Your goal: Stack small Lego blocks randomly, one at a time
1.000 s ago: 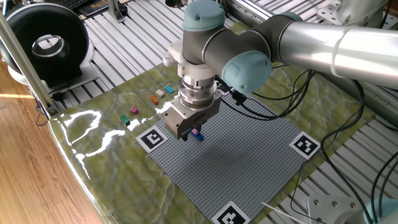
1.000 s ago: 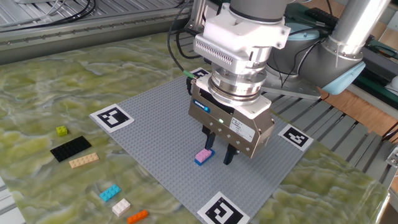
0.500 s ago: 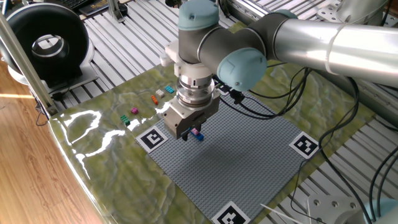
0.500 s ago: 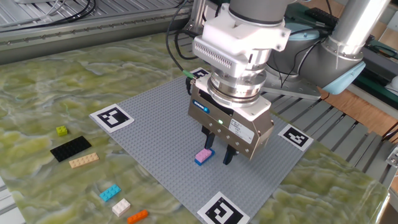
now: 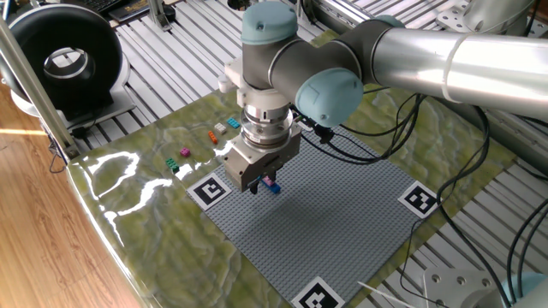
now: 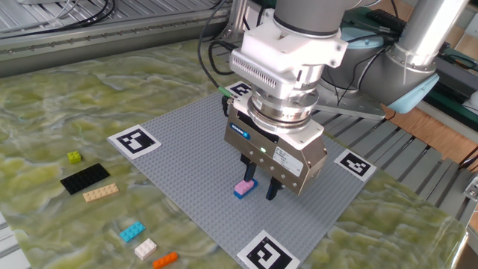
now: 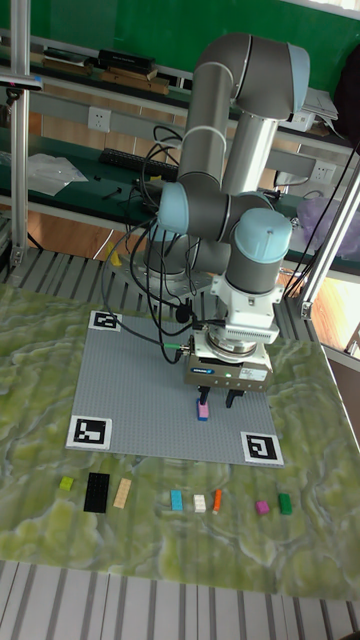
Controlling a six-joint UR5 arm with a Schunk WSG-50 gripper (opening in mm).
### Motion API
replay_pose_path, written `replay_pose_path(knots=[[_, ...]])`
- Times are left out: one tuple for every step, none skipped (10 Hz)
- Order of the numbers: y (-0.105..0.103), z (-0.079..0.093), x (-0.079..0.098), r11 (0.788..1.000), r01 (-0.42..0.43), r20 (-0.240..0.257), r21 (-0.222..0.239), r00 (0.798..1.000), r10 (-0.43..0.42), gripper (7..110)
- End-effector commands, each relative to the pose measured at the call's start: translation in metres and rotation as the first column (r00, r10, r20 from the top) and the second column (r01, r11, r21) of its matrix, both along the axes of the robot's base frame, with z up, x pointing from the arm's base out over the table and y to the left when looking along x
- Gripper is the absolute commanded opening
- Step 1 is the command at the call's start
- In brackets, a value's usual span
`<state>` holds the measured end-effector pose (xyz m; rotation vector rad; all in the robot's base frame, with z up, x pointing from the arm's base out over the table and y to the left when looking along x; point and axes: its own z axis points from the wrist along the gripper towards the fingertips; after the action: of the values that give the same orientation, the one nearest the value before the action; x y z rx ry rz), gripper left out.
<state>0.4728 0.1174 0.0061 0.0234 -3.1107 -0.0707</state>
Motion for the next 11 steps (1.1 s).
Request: replay_pose_path(knots=[[0.002,0.003,0.001,1.0,0.011,-0.003,0.006,1.0,-0.011,44],[0.004,0.007,0.0,1.0,0.015,-0.009,0.006,1.0,-0.015,44],[0.007,0.01,-0.001,1.0,0.017,-0.011,0.01,1.0,-0.016,44],[0.007,0.009,-0.001,1.0,0.013,-0.011,0.012,1.0,-0.013,44],[0.005,0.009,0.002,1.0,0.01,-0.009,0.009,1.0,-0.01,44],[0.005,0.007,0.006,1.0,0.007,-0.007,0.014,1.0,-0.007,44],[0.007,0.004,0.01,1.0,0.009,-0.003,0.02,1.0,-0.009,44],[0.01,0.003,0.011,1.0,0.015,-0.002,0.015,1.0,-0.015,44],[0.011,0.002,0.013,1.0,0.018,-0.002,0.01,1.0,-0.018,44],[0.011,0.002,0.014,1.0,0.017,0.0,0.01,1.0,-0.017,44],[0.011,0.001,0.014,1.0,0.017,0.0,0.01,1.0,-0.017,44]])
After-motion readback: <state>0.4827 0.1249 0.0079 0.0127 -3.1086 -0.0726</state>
